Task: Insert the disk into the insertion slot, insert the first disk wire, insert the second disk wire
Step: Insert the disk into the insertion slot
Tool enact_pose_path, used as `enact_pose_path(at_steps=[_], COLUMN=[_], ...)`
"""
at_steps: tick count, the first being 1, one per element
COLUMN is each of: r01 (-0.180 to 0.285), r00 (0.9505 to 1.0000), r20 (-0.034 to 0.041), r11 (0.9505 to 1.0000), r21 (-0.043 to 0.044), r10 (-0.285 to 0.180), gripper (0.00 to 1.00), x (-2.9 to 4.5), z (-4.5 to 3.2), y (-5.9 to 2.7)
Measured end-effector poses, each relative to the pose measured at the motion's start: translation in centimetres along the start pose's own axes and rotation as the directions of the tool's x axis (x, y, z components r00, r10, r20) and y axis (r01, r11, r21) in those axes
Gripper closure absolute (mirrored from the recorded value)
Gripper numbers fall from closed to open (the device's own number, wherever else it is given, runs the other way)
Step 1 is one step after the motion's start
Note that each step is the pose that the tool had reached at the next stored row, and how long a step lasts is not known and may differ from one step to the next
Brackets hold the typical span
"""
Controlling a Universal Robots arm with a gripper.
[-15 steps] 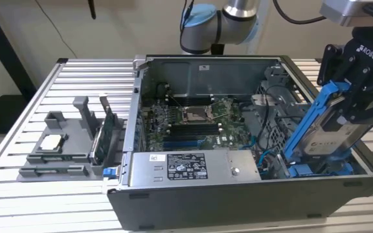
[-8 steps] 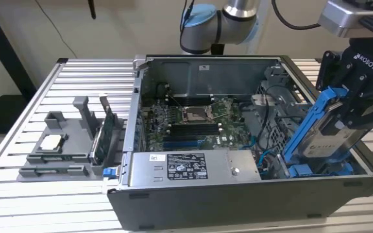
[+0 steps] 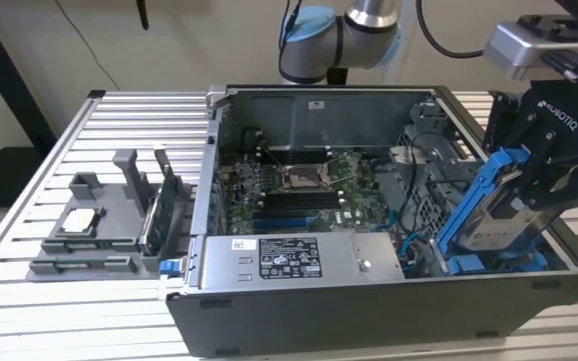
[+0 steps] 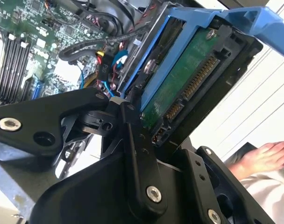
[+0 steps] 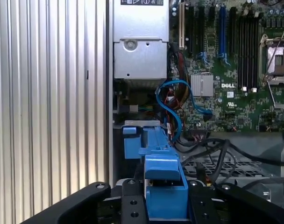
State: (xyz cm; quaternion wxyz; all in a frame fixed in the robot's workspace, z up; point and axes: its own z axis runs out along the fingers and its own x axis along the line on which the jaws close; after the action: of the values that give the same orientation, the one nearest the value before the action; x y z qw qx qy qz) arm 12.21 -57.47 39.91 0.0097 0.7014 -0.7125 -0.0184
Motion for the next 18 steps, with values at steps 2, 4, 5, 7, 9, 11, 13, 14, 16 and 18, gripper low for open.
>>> enact_pose_path(at_steps=[2, 4, 5, 7, 9, 11, 13, 14, 16, 18], r01=[0.000, 0.000, 0.000, 0.000, 0.000, 0.000, 0.000, 0.000, 0.000, 0.000], r00=[1.0000, 1.0000, 1.0000, 1.0000, 1.0000, 1.0000, 1.0000, 1.0000, 1.0000, 1.0000], r20=[0.0000, 0.0000, -0.0001, -0.0001, -0.0003, -0.0002, 0.0000, -0.0001, -0.0002, 0.0000], r11=[1.0000, 1.0000, 1.0000, 1.0000, 1.0000, 1.0000, 1.0000, 1.0000, 1.0000, 1.0000], r21=[0.0000, 0.0000, 0.0000, 0.0000, 0.0000, 0.0000, -0.0001, -0.0001, -0.0007, -0.0011], r10=[0.000, 0.000, 0.000, 0.000, 0.000, 0.000, 0.000, 0.000, 0.000, 0.000], gripper=[0.67, 0.67, 0.67, 0.67, 0.67, 0.67, 0.66, 0.66, 0.60, 0.60], x=[0.00, 0.01, 0.01, 0.01, 0.01, 0.01, 0.01, 0.02, 0.01, 0.01], z=[0.37, 0.74, 0.92, 0.99, 0.99, 1.01, 1.00, 0.96, 0.67, 0.49], y=[-0.02, -0.03, -0.04, -0.04, -0.04, -0.04, -0.04, -0.03, -0.02, -0.02])
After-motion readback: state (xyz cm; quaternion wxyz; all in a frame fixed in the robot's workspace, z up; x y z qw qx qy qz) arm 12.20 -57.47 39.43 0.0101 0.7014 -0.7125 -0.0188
